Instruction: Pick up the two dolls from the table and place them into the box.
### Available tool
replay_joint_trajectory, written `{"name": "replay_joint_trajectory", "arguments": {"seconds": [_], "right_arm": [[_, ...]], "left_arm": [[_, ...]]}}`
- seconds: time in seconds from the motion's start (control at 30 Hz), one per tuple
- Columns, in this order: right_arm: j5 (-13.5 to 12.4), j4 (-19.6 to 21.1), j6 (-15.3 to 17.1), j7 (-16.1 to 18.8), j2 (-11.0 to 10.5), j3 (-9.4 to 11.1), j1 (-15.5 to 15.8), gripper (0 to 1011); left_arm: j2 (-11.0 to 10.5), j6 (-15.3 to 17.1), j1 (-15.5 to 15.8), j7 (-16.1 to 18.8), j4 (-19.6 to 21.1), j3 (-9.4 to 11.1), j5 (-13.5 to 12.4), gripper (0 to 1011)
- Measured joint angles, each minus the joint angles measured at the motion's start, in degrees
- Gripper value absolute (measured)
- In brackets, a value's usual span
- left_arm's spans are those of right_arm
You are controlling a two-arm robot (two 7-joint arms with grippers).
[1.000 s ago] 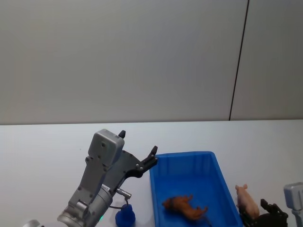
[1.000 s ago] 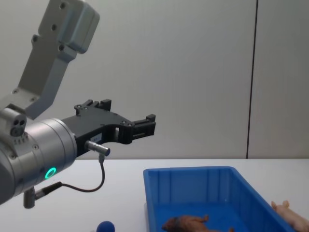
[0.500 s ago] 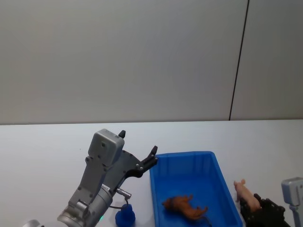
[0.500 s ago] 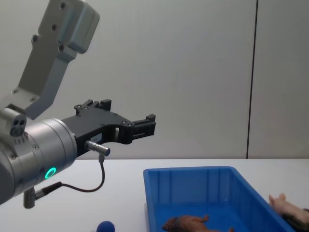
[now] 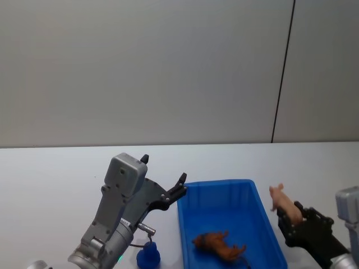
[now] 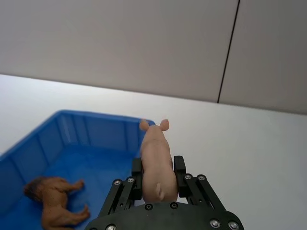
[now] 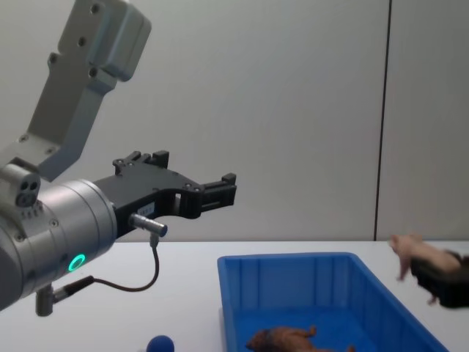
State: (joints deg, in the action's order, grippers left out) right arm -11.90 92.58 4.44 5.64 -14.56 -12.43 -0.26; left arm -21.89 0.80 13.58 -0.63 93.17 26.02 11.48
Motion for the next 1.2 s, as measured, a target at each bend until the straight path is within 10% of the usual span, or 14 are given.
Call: {"name": "replay_joint_trajectory", "arguments": {"seconds": [0.63, 1.2], "right_arm": [[1.8, -3.6, 1.4, 7.9, 3.9, -1.9, -7.0, 376], [2.9, -8.9, 1.0, 7.6, 5.7, -2.3, -10.3, 880]], "left_arm": [[0.0, 0.0, 0.0, 0.0, 0.0, 0.0, 0.0, 1002], [0.0, 0.0, 0.0, 0.0, 0.0, 0.0, 0.0, 1001]]}}
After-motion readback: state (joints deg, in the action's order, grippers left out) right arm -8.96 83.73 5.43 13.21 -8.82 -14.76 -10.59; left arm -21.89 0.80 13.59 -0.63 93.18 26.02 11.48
